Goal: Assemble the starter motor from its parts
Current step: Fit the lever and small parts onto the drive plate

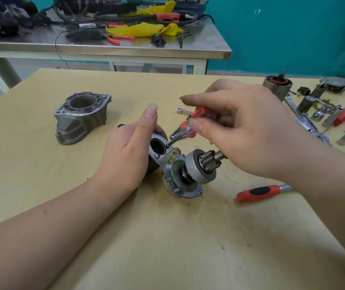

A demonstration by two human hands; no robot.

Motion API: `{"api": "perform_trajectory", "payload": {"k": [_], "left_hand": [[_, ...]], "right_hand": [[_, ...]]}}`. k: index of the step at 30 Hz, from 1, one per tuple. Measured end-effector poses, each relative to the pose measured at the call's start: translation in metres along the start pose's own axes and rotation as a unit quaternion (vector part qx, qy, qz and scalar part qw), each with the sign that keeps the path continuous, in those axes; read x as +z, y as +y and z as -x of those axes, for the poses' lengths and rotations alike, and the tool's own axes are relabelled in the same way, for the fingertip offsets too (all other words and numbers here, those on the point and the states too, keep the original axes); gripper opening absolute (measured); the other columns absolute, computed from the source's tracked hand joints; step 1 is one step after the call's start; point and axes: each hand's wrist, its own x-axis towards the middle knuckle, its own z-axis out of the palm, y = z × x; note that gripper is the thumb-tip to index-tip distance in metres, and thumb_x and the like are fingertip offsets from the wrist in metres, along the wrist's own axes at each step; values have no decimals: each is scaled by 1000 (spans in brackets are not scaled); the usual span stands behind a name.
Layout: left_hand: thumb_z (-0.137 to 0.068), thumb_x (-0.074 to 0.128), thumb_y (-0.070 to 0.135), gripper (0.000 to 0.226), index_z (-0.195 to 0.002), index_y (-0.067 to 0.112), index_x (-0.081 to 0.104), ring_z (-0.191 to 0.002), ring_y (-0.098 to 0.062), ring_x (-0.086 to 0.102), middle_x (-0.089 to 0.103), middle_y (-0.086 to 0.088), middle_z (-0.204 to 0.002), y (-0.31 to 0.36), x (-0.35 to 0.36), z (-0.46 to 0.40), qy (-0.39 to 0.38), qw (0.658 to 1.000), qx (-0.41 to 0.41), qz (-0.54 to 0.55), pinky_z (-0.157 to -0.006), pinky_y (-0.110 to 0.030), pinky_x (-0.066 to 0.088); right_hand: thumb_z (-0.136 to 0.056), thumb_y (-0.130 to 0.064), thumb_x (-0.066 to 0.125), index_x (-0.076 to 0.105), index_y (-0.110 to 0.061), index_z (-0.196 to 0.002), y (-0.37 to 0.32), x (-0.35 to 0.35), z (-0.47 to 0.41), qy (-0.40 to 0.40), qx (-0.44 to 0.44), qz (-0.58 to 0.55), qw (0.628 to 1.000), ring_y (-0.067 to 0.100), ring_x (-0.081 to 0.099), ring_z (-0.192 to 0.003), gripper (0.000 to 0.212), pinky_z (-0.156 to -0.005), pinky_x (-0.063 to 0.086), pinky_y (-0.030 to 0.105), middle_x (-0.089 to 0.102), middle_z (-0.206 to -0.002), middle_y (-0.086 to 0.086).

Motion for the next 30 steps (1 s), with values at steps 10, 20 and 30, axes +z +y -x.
{"api": "perform_trajectory", "payload": {"k": [10, 20, 30], "left_hand": [[-96, 36, 81, 73, -76, 23, 76, -72, -33, 66, 72, -10, -68, 1, 0, 0, 1, 1000, -12, 1, -74, -52, 51], [-96, 36, 81, 73, -78, 23, 76, -76, -34, 67, 73, -9, -70, 1, 0, 0, 6, 1000, -11, -8, -76, -51, 53], [-97, 36, 79, 72, -77, 22, 76, -75, -35, 67, 72, -12, -69, 1, -1, 0, 0, 1000, -11, -7, -75, -49, 52]], "right_hand": [[-97, -37, 70, 69, -34, -134, 3, 1, -1, 5, -2, 11, 1000, 8, 62, -92, 38, -87, 55, 38, 62, -106, -15], [-98, -28, 70, 66, -34, -137, 2, 0, -1, -24, 19, 25, 999, -1, 57, -98, 39, -86, 45, 15, 55, -118, -19], [-88, -38, 81, 77, -34, -119, 0, 0, -1, 12, 20, -50, 998, 4, 64, -94, 31, -85, 56, 27, 60, -117, -17]]}}
